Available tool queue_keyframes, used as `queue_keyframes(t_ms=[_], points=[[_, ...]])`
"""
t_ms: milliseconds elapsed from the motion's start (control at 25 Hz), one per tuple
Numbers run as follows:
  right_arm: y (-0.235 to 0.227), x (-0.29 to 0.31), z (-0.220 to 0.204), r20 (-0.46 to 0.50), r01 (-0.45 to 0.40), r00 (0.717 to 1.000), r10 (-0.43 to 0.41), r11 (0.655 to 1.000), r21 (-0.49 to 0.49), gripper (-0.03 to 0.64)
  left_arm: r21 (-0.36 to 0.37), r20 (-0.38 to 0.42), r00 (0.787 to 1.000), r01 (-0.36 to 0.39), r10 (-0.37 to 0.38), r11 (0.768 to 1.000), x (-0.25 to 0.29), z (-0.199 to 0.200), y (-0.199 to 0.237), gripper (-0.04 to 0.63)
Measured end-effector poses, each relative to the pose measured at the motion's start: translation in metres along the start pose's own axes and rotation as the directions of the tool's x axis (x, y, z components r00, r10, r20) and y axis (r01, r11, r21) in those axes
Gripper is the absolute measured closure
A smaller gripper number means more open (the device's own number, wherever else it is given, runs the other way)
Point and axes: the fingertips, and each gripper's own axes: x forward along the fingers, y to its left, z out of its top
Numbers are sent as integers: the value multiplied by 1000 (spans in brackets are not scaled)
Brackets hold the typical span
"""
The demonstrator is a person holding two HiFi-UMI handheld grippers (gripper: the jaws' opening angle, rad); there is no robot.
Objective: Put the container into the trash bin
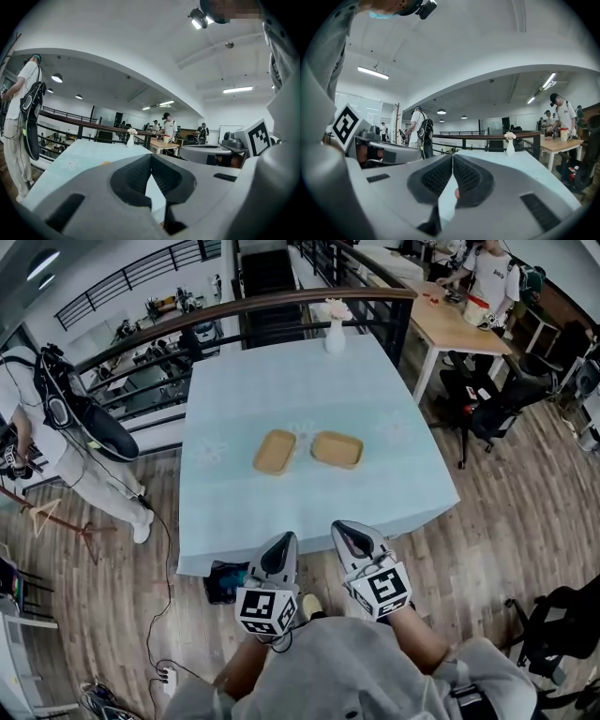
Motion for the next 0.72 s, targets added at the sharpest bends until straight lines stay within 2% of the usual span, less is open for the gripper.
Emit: queue_keyframes(t_ms=[240,480,720], points=[[-4,30,3,-4,6,1000,-6,1000,24,591,1,-2,1000,-1,1,1000,13,9,26,575],[-6,54,1,-11,27,1000,-27,1000,-13,591,0,7,1000,9,-9,1000,27,11,50,575],[-7,64,-7,-34,39,999,-39,999,-5,591,-8,5,1000,14,-14,1000,32,7,64,575]])
